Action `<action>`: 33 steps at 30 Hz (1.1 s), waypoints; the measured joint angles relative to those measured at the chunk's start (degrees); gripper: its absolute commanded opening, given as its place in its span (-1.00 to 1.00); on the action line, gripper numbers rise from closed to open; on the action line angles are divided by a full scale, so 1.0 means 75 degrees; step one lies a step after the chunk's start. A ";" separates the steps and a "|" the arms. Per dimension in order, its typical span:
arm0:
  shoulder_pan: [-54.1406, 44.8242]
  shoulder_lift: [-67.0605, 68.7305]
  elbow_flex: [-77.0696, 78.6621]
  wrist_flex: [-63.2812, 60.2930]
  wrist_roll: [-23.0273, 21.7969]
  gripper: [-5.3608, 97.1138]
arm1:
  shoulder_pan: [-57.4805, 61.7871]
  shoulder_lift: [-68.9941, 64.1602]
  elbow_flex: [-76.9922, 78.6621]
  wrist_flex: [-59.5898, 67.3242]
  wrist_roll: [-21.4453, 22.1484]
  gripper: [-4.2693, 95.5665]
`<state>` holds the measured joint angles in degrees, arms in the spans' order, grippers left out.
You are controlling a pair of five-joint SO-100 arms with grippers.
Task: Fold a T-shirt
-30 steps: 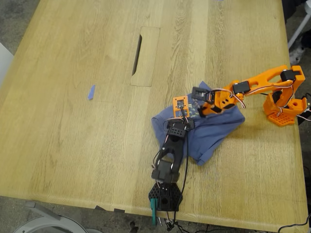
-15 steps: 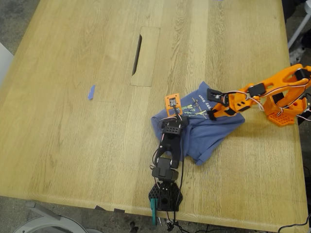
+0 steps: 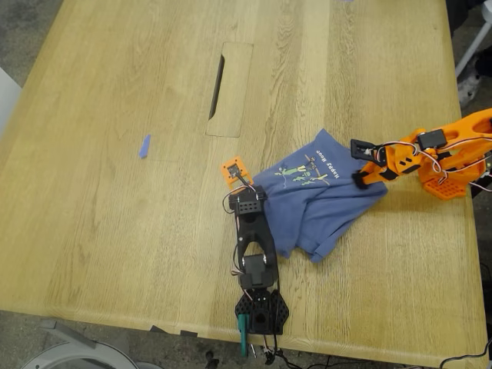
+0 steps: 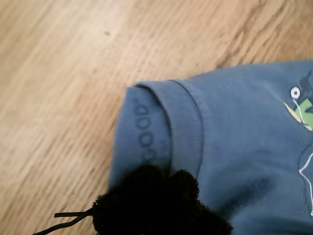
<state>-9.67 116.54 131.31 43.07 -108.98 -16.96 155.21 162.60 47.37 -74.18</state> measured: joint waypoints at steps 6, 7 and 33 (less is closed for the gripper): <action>-0.0598 0.0855 0.0316 0.0504 0.0000 -0.89 | 0.0738 0.0633 0.0012 0.0773 0.0012 -0.91; -0.0727 0.1043 0.0363 0.0645 0.0000 -0.89 | 0.0902 0.0703 -0.0070 0.0961 0.0047 -0.91; -0.6211 0.6223 0.1289 0.2930 0.0141 -0.87 | 1.1613 0.3422 -0.1324 0.3586 -0.1172 -0.91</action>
<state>-56.25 163.21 140.98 65.04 -107.93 70.14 180.88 152.67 74.27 -82.97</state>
